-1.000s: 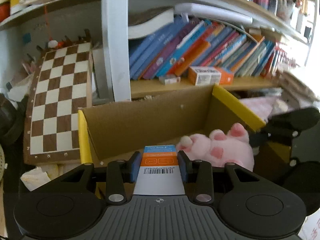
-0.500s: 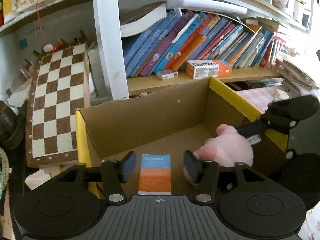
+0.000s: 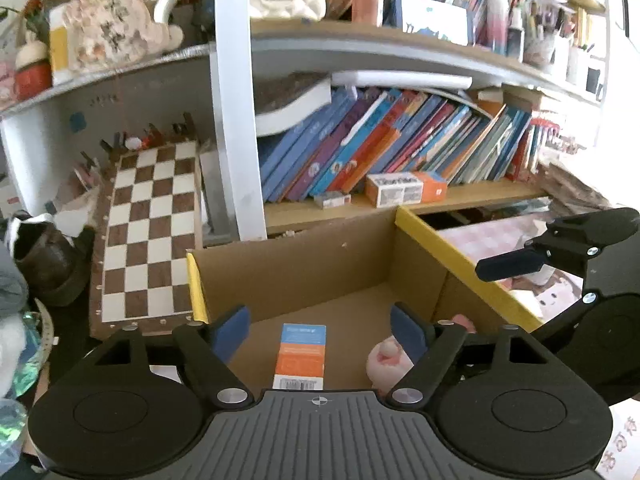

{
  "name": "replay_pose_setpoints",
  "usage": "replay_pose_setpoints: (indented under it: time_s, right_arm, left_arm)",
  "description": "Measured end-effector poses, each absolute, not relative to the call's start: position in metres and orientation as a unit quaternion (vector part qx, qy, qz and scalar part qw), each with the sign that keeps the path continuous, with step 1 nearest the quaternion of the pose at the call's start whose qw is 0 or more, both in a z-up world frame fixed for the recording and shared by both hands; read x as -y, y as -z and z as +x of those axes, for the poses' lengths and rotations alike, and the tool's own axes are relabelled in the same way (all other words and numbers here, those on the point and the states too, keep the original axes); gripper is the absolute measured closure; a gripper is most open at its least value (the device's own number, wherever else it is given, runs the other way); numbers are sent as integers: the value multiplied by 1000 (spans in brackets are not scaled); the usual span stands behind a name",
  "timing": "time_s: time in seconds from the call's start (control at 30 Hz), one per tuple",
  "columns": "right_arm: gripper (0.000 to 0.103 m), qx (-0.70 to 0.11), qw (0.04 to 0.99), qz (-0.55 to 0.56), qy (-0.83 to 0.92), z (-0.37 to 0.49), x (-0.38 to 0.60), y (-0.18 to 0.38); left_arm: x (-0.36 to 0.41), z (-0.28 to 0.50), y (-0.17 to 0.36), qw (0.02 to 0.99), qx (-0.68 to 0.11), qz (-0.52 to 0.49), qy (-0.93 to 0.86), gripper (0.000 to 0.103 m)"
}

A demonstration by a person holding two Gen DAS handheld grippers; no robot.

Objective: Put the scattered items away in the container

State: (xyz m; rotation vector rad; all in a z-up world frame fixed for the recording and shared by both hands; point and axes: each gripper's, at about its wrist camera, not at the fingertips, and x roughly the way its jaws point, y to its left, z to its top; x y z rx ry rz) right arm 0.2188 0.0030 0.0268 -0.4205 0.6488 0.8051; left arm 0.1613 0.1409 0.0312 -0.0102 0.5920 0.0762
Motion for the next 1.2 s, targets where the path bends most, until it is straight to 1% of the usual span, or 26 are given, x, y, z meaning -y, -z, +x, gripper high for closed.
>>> replay_pose_setpoints:
  time_s: [0.27, 0.53, 1.0, 1.2]
  right_arm:
    - [18, -283, 869, -171, -368, 182, 28, -39]
    - [16, -295, 882, -150, -335, 157, 60, -29]
    - [16, -322, 890, -130, -294, 124, 94, -8]
    - [9, -331, 897, -117, -269, 117, 104, -2]
  left_arm:
    - [-123, 122, -45, 962, -270, -14, -39, 15]
    - [-105, 95, -35, 960, -279, -15, -29, 14]
    - [-83, 71, -16, 951, -308, -18, -15, 13]
    - [-75, 66, -9, 948, -318, -16, -18, 9]
